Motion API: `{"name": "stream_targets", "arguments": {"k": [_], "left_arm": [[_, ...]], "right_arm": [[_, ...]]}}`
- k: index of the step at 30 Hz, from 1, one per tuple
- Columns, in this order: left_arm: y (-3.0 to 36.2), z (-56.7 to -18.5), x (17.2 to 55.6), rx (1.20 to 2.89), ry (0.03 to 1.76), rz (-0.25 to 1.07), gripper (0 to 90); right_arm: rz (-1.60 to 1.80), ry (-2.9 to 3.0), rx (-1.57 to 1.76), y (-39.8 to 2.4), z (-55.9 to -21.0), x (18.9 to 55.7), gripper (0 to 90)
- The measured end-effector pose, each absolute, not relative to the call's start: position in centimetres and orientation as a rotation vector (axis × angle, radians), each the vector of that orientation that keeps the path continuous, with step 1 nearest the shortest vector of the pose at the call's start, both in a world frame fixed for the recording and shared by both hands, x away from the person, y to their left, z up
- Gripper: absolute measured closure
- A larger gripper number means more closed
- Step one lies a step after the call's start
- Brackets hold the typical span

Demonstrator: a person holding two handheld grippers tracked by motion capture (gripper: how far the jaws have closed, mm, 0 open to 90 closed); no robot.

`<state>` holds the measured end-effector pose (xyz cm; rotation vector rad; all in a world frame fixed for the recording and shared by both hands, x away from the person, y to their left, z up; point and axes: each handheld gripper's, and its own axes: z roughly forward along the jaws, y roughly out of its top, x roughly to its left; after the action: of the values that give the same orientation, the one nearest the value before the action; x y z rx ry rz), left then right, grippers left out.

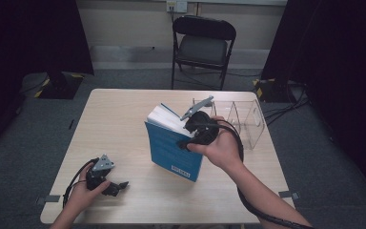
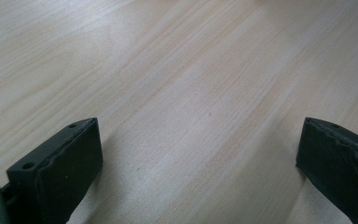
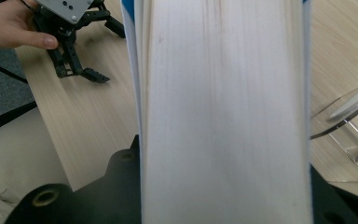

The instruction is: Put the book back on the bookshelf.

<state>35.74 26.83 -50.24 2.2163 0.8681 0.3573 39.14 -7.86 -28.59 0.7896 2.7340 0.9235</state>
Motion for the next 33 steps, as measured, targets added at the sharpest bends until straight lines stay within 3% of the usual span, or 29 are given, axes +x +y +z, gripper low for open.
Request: {"name": "stream_targets", "arguments": {"k": [33], "left_arm": [[26.8,-50.3,35.7,2.208,0.873,0.368,0.0]], "right_arm": [[0.872,2.665,0.951,-15.2,-27.4,37.9,61.8]]}}
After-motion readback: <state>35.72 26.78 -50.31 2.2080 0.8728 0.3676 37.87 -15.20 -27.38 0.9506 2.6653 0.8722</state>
